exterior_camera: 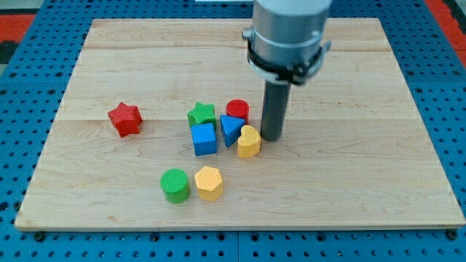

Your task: Place the heart right to the red circle

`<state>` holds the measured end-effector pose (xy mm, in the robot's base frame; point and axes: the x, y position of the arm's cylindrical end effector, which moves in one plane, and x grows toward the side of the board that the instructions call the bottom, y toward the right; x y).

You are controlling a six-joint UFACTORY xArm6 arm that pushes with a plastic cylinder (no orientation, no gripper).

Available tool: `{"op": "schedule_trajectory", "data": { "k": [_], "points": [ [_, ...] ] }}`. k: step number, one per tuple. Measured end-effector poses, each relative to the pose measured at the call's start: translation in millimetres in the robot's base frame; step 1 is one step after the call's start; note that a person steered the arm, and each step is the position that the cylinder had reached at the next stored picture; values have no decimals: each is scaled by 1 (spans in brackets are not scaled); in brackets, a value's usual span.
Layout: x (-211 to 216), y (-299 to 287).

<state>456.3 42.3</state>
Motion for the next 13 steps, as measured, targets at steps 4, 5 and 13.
{"op": "schedule_trajectory", "data": {
  "k": [4, 5, 13],
  "points": [
    [-70, -136],
    [-77, -130],
    [-33, 33]
  ]
}}
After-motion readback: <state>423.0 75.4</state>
